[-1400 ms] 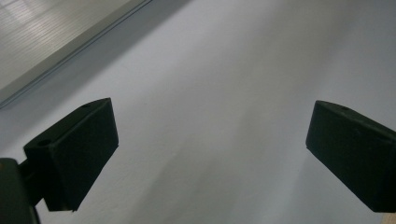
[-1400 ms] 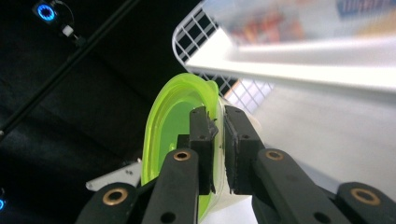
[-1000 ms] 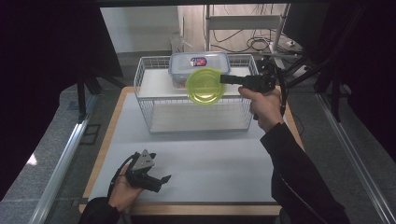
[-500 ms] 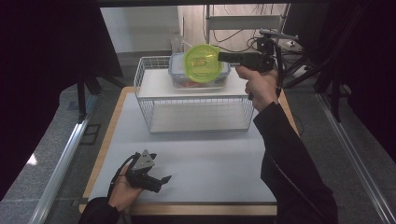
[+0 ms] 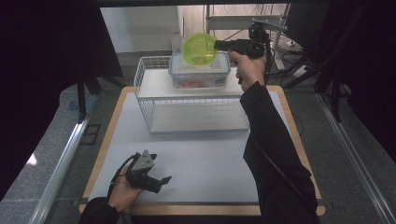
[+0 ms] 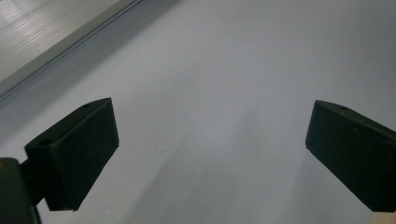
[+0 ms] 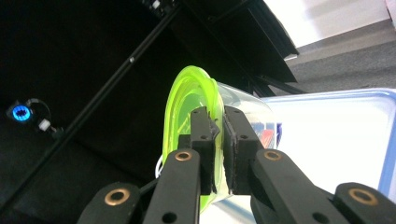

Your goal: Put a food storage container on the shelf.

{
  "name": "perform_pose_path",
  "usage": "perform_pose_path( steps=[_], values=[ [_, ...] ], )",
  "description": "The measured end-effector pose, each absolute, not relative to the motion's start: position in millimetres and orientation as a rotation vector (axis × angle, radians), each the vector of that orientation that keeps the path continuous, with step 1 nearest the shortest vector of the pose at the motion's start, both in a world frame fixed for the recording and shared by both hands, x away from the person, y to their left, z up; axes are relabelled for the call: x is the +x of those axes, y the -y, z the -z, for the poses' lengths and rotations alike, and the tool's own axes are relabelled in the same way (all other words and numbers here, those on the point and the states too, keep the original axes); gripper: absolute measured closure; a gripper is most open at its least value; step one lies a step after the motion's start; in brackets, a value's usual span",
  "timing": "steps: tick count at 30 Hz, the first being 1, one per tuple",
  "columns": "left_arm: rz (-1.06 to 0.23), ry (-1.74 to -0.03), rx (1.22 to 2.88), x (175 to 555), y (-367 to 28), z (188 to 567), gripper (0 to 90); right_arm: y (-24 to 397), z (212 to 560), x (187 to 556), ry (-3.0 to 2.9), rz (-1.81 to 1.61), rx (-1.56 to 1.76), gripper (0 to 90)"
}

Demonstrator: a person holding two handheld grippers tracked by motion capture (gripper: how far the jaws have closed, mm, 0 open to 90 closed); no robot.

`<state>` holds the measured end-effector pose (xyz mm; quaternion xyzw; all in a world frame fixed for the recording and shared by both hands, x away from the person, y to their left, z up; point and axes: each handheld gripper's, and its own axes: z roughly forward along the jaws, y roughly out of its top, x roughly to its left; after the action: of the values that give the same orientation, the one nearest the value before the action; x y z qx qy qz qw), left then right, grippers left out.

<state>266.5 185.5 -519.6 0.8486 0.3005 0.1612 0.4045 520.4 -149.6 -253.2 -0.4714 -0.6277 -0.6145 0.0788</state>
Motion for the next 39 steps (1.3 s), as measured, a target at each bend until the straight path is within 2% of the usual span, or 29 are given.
perform_pose_path(
  steps=[8, 12, 17, 21, 23, 30, 36, 39],
  values=[
    [-0.402, -0.757, 2.145, 267, -185, 520, 2.6, 148, 259, 534, 1.836, 1.844, -1.475, 80.3],
    [-0.399, -0.756, 2.148, 267, -185, 520, 2.6, 146, 262, 537, 1.85, 1.835, -1.514, 74.7],
    [-0.397, -0.754, 2.151, 267, -185, 520, 2.7, 143, 264, 539, 1.859, 1.841, -1.54, 72.5],
    [-0.399, -0.752, 2.152, 267, -185, 521, 2.7, 139, 267, 540, 1.89, 1.836, -1.558, 65.4],
    [-0.399, -0.752, 2.152, 267, -185, 521, 2.7, 139, 266, 540, 1.927, 1.841, -1.557, 60.5],
    [-0.402, -0.752, 2.157, 266, -184, 521, 2.7, 143, 257, 528, 2.14, 1.873, -1.486, 30.8],
    [-0.407, -0.754, 2.157, 266, -184, 521, 2.7, 154, 264, 509, 2.273, 1.903, -1.393, 16.1],
    [-0.407, -0.756, 2.149, 266, -184, 521, 2.7, 160, 272, 496, 2.33, 1.92, -1.339, 12.3]
  ],
)
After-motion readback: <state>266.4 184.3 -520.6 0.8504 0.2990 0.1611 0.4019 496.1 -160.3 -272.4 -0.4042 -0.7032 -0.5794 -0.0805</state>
